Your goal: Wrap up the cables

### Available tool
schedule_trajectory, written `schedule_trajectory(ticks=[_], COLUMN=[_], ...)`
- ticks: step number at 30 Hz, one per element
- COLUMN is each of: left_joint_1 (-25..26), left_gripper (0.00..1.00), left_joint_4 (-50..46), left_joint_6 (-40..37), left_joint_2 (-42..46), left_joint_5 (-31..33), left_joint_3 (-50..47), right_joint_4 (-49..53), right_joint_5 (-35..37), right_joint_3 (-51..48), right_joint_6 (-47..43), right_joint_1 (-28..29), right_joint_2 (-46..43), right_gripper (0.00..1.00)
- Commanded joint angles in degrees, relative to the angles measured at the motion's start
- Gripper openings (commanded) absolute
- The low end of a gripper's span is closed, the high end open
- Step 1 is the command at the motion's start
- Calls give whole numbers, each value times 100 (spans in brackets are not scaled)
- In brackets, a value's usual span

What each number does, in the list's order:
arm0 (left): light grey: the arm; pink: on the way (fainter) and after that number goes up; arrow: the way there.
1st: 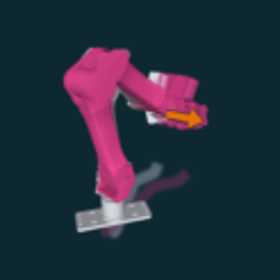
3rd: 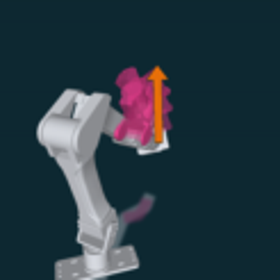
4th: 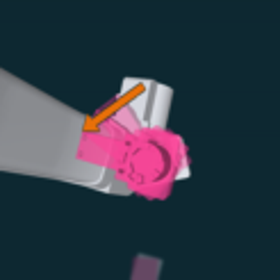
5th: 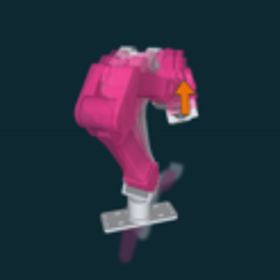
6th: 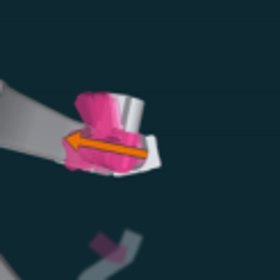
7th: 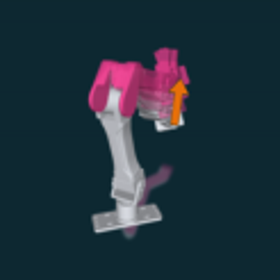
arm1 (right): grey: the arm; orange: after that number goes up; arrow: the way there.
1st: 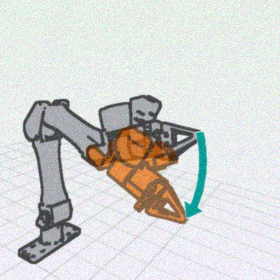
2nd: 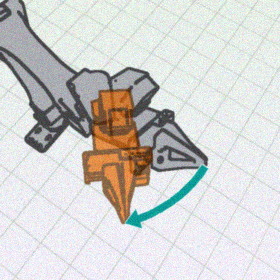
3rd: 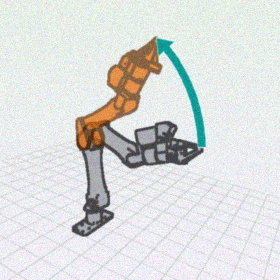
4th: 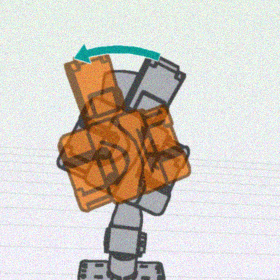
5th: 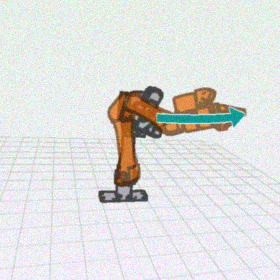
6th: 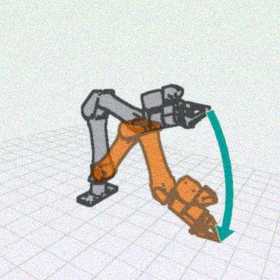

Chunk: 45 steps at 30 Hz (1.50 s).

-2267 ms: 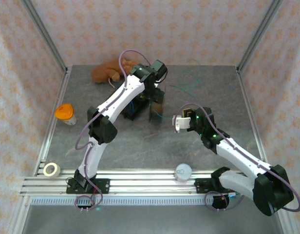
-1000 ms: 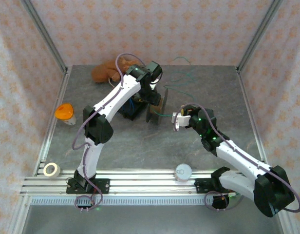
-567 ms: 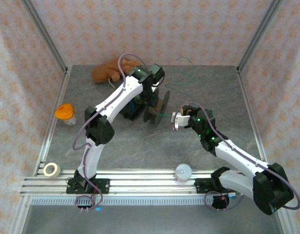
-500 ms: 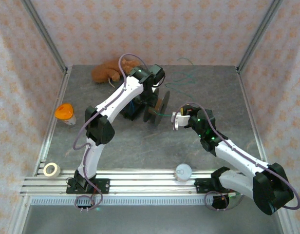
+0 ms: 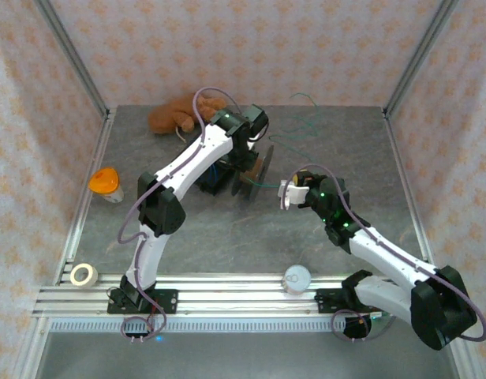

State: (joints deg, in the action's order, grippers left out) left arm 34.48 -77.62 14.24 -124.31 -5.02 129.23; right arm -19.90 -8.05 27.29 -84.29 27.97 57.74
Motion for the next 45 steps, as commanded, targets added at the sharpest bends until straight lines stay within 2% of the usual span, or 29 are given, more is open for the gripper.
schedule_trajectory(ticks=[1, 6, 10, 15, 24, 26, 27, 28, 30, 31, 36, 41, 43, 45], left_joint_1=[-181, -504, -820, -1176, -1608, -1606, -1606, -1619, -1614, -1609, -1620, -1614, -1617, -1617], left_gripper=[0, 0, 0, 0, 0, 0, 0, 0, 0, 0, 0, 0, 0, 0], left_joint_4=[596, 1590, 2376, 3314, 3913, 3824, 3770, 3703, 3639, 3738, 3882, 3981, 3945, 3974], left_joint_6=[328, 1057, 1671, 2246, 2529, 2414, 2336, 2257, 2125, 2074, 1817, 1757, 1794, 1874], left_joint_2=[615, 1392, 2101, 2856, 3601, 3671, 3711, 3737, 3787, 3831, 3964, 4138, 4150, 4178], left_joint_5=[-195, -514, -718, -1075, -1883, -1886, -1853, -1784, -1637, -1608, -1220, -1038, -972, -927], left_joint_3=[-246, -882, -1496, -2345, -3108, -3138, -3156, -3175, -3239, -3332, -3587, -3774, -3838, -3975], right_joint_4=[448, 1248, 1562, 1581, 1275, 1301, 1358, 1408, 1455, 1426, 1502, 2025, 2249, 2674], right_joint_5=[11, 191, 543, 704, 667, 727, 752, 702, 378, 176, -212, 450, 360, 831], right_joint_3=[-65, -126, -98, -51, 479, 723, 864, 976, 1067, 1072, 1209, 1508, 1585, 1783], right_joint_6=[653, 1200, 1920, 3151, 4791, 5138, 5318, 5433, 5452, 5502, 6228, 7683, 7843, 8166], right_joint_1=[173, 745, 1103, 1111, 1104, 1103, 1097, 1101, 1102, 1105, 1097, 1084, 1014, 1001], right_joint_2=[-513, -1096, -1140, -721, 518, 778, 863, 918, 893, 821, 315, -259, -204, 73], right_gripper=[0, 0, 0, 0, 1, 12, 20, 32, 71, 100, 99, 99, 99, 99])
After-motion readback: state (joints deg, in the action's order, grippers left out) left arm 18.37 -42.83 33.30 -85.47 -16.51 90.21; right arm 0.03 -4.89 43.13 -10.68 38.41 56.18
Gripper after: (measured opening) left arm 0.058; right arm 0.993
